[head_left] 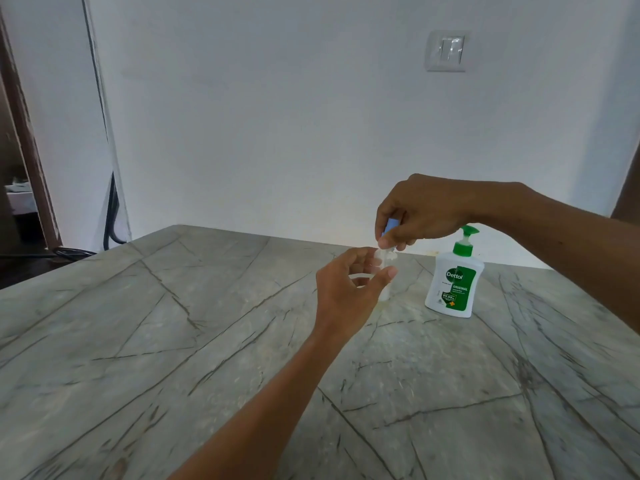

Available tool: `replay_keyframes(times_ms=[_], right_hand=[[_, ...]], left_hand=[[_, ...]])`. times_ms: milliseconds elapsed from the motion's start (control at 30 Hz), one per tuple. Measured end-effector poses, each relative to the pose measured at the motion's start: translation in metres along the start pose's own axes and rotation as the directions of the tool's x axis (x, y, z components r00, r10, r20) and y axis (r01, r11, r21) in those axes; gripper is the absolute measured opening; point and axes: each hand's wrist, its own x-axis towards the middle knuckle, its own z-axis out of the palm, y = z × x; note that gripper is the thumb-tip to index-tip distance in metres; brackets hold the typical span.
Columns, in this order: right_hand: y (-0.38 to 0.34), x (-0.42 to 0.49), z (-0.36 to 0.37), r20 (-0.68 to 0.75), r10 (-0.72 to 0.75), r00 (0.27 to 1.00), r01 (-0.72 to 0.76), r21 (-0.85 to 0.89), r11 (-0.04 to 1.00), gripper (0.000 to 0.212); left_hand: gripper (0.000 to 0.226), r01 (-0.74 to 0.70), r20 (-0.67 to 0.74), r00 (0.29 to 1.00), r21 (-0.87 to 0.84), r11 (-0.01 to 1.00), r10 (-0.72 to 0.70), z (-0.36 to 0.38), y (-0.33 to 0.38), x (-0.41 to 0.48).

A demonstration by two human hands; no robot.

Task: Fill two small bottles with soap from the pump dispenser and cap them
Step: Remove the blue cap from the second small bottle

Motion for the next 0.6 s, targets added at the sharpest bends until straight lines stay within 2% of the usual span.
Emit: replay_keyframes(times_ms=[100, 233, 367, 500, 600], right_hand=[[0.002, -0.005, -0.009, -0.047, 0.003, 0.999, -0.002, 0.024, 1.000, 0.007], [0.008, -0.019, -0.024, -0.173, 0.060, 0.983, -0.041, 0.116, 0.992, 0.007], [0.024, -0.037, -0.022, -0.365, 0.172, 0.915, -0.062, 0.295, 0.954, 0.010], [0.047, -0.041, 0.011, -0.417, 0.337, 0.844, -0.233, 0.281, 0.931, 0.018], [0.061, -0.037, 0.053, -0.436, 0.422, 0.795, -0.334, 0.266, 0.904, 0.015]], left_hand=[[0.037, 0.003, 0.011, 1.000, 0.008, 1.000, -0.003, 0.000, -0.002, -0.001], [0.037, 0.014, 0.010, 1.000, 0.004, 1.000, -0.015, -0.001, -0.008, -0.001], [0.035, 0.063, -0.039, 0.997, -0.013, 0.998, -0.064, -0.005, -0.014, 0.000], [0.031, 0.104, -0.091, 0.990, -0.065, 0.992, -0.110, -0.010, -0.017, 0.002], [0.032, 0.122, -0.100, 0.986, -0.083, 0.989, -0.130, -0.012, -0.018, 0.003]])
